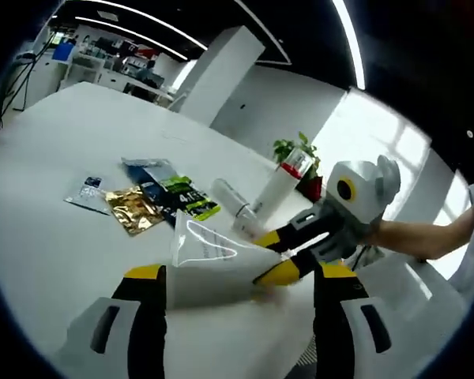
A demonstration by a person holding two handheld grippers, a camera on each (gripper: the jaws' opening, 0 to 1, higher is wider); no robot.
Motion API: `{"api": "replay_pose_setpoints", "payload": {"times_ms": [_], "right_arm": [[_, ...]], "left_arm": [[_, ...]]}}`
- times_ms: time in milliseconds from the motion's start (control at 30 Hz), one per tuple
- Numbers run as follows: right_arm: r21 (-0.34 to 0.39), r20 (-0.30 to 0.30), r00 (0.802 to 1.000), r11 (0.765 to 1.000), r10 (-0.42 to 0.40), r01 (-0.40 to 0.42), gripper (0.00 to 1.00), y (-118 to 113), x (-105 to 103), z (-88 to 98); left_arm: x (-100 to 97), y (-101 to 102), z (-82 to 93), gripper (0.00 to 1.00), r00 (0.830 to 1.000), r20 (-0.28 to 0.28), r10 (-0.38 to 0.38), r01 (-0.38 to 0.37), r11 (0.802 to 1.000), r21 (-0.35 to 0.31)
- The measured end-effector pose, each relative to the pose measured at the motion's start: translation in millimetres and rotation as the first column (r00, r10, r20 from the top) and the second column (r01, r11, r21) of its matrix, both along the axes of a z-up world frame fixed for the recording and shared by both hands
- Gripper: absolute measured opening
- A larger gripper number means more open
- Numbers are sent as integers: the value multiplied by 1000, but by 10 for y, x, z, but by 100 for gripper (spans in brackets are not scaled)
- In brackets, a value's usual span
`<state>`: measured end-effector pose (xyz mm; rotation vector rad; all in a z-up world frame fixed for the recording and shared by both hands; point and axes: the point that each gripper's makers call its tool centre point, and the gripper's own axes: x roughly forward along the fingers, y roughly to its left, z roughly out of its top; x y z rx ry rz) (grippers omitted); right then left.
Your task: Arrange the skincare products in the storage area until every visible bottle or jar stands upright without overlapping.
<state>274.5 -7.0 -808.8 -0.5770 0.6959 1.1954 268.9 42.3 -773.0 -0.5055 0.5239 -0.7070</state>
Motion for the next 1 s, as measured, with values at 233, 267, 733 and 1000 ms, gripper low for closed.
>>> {"api": "replay_pose_setpoints", "payload": {"times_ms": [233, 267, 733, 1000], "right_arm": [[65, 39, 999, 998, 18, -20, 14, 145, -29, 252], [69, 44, 999, 997, 22, -25, 14, 155, -33, 269], [106, 98, 994, 993, 43, -54, 14, 239, -120, 530], [135, 109, 994, 990, 27, -42, 15, 263, -140, 638]], "left_arm": [[37, -63, 156, 55, 1000, 6, -4, 4, 997, -83], [33, -77, 188, 52, 1000, 0, -9, 9, 995, -102], [94, -65, 399, 34, 999, -5, 40, -40, 977, -212], [91, -75, 474, 26, 999, -12, 53, -54, 971, -233]]}}
